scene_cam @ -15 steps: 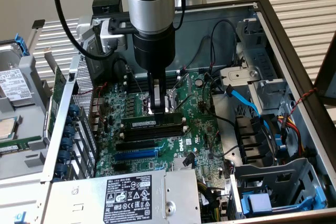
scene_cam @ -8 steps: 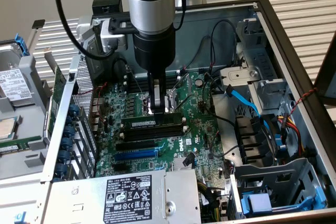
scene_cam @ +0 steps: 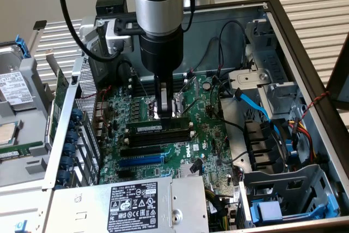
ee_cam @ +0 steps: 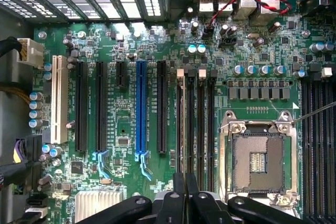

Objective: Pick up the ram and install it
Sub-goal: 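Insert the ram into the slot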

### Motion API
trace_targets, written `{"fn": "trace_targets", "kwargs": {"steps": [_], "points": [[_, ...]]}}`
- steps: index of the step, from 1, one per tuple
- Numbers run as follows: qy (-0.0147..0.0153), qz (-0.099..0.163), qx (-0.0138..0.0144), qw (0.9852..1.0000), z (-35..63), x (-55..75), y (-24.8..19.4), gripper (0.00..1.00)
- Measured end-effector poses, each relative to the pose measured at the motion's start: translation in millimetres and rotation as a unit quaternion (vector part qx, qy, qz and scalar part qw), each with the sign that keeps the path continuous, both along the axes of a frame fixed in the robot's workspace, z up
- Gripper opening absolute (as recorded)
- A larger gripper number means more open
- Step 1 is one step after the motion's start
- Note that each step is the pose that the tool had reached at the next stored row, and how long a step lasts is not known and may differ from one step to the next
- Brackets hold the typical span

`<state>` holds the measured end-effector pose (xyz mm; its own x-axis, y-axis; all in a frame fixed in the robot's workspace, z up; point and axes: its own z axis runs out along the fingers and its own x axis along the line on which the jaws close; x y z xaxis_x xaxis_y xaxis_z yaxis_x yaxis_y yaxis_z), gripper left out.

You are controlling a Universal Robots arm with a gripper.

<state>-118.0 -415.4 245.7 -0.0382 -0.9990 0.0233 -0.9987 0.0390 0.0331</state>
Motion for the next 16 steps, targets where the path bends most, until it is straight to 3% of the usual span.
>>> {"fn": "trace_targets", "kwargs": {"steps": [3, 16], "points": [[0.0012, 0.0, 0.0017, 1.0, -0.2, 0.1, -0.8, 0.12], [0.0001, 0.001, 0.0018, 1.0, -1.6, -0.4, -1.0, 0.12]]}}
